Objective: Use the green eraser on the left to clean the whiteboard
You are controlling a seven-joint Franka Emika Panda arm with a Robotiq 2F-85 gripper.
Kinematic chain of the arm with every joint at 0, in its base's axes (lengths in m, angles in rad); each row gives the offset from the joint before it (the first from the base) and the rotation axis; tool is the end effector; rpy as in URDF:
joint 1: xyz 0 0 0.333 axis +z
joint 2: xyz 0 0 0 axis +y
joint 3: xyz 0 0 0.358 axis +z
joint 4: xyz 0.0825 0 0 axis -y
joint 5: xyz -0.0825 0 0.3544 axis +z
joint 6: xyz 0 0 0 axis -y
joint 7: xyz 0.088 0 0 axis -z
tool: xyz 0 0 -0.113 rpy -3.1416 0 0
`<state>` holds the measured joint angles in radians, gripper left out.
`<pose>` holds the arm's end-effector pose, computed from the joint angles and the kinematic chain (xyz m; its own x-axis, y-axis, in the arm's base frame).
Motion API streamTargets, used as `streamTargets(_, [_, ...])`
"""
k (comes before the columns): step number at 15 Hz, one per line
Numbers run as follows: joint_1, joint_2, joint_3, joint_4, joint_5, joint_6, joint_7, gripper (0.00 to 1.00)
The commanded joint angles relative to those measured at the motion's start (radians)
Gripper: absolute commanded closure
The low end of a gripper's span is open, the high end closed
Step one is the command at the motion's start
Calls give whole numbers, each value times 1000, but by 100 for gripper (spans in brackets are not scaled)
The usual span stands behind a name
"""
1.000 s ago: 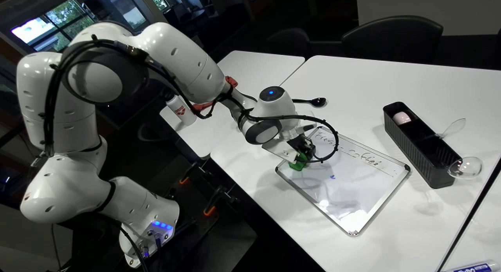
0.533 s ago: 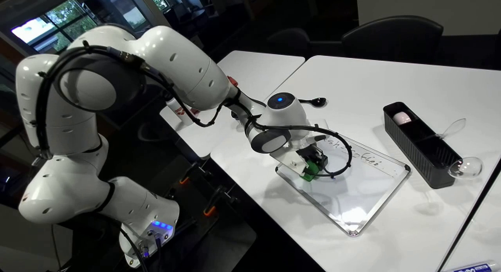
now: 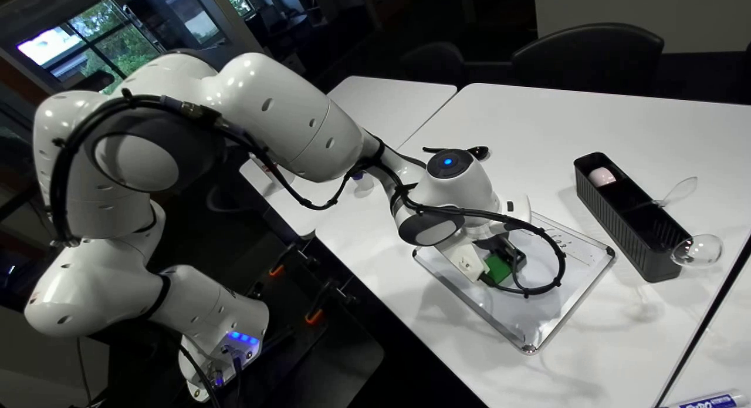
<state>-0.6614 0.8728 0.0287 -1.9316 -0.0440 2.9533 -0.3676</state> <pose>0.5060 -0.3689 0.0943 0.9636 -0.2267 0.1418 -0.2352 -0.9708 0.0467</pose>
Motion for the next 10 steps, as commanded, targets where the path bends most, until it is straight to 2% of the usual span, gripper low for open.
streamTargets(1, [11, 77, -49, 90, 13, -27, 54, 66])
streamTargets(3, [13, 80, -68, 103, 14, -24, 79, 66])
streamTargets(5, [-6, 65, -55, 97, 21, -42, 83, 66])
streamTargets(10, [-147, -69, 110, -17, 73, -82, 2, 66])
